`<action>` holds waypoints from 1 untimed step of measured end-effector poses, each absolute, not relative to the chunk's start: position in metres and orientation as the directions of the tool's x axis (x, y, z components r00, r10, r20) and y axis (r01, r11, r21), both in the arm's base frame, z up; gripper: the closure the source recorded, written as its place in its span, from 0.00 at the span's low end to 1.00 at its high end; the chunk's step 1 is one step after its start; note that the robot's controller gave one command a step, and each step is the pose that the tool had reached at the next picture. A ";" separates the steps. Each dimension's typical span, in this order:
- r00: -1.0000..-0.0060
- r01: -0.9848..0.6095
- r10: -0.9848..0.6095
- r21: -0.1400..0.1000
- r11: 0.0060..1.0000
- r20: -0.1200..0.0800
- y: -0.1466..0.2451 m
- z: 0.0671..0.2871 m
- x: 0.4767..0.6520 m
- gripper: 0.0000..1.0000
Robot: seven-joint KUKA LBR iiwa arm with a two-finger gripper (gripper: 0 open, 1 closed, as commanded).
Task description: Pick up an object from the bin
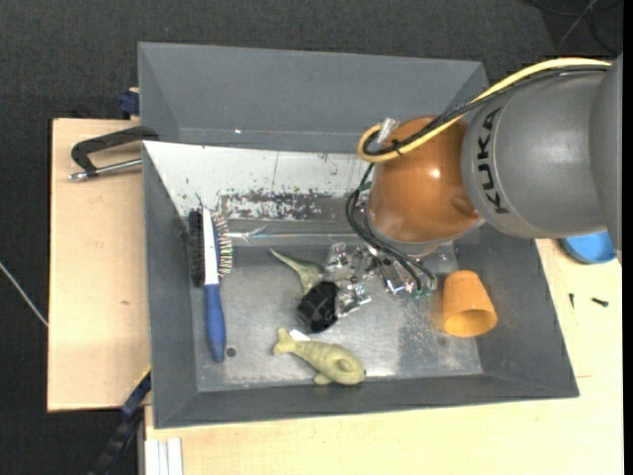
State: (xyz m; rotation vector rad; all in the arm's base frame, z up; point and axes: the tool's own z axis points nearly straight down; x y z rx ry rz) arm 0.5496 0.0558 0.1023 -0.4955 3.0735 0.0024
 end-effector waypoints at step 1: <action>-0.965 -0.263 -0.263 0.000 0.965 -0.007 0.045 0.125 0.540 1.00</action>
Offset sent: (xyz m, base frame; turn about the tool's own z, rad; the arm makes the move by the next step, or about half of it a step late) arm -0.0107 -0.0116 0.0208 0.0537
